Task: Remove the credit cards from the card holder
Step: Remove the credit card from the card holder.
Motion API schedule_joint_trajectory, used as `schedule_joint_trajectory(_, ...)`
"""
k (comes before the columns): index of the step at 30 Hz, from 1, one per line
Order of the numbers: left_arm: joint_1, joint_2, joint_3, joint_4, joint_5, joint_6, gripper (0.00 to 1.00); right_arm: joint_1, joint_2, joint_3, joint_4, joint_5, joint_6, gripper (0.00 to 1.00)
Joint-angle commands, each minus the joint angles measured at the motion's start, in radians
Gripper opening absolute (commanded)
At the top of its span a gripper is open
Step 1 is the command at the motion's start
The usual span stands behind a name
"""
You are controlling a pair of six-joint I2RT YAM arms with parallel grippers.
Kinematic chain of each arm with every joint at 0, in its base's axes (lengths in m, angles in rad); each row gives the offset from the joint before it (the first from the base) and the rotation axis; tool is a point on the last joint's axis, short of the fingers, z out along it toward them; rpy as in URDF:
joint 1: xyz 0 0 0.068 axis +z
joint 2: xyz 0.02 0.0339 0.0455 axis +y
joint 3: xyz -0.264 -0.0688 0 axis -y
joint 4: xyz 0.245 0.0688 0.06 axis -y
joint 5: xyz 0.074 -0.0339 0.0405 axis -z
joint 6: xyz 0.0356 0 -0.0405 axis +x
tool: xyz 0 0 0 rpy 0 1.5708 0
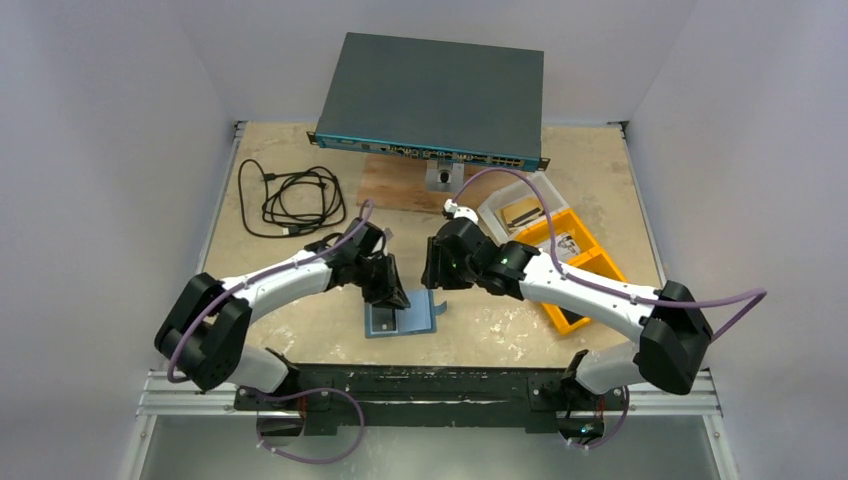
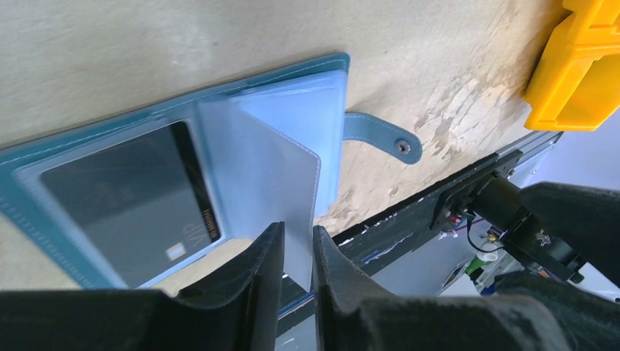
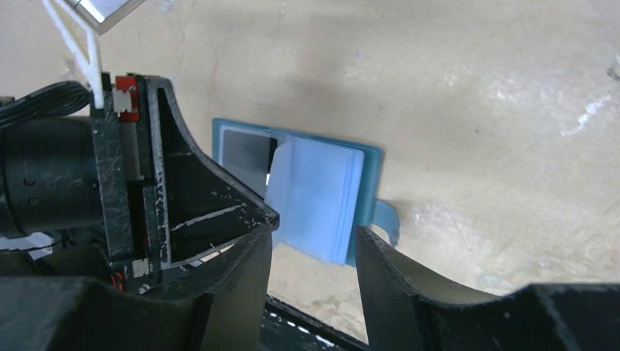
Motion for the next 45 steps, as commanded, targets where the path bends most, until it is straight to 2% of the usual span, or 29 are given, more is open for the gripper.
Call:
schedule_joint_trajectory(1, -0.045, 0.072, 0.082, 0.054, -0.015, -0.034, 0.24, -0.005, -0.071, -0.029, -0.046, 0.061, 0.029, 0.46)
schedule_joint_trajectory(5, -0.069, 0.162, 0.114, 0.094, -0.002, -0.046, 0.34, -0.005, -0.103, -0.055, -0.058, 0.064, 0.036, 0.46)
schedule_joint_trajectory(7, -0.073, 0.2, 0.123, 0.109, 0.01, -0.05, 0.35, -0.005, -0.112, -0.061, -0.064, 0.061, 0.04, 0.46)
schedule_joint_trajectory(13, -0.074, 0.211, 0.143, 0.088, -0.006, -0.034, 0.43, -0.005, -0.108, -0.079, -0.033, 0.014, 0.043, 0.46)
schedule_joint_trajectory(20, -0.031, 0.088, 0.123, -0.023, -0.077, 0.0, 0.47, 0.005, -0.044, -0.074, 0.093, -0.086, 0.039, 0.41)
schedule_joint_trajectory(27, 0.117, -0.086, 0.021, -0.133, -0.115, 0.063, 0.47, 0.052, 0.108, 0.017, 0.186, -0.175, 0.037, 0.39)
schedule_joint_trajectory(31, 0.172, -0.13, -0.036, -0.146, -0.112, 0.093, 0.41, 0.059, 0.216, 0.047, 0.262, -0.258, 0.047, 0.38)
schedule_joint_trajectory(38, 0.173, -0.117, -0.079, -0.115, -0.117, 0.089, 0.26, 0.052, 0.341, 0.086, 0.302, -0.323, 0.04, 0.37)
schedule_joint_trajectory(45, 0.173, -0.078, -0.094, -0.079, -0.118, 0.086, 0.13, 0.03, 0.411, 0.052, 0.354, -0.361, 0.04, 0.37)
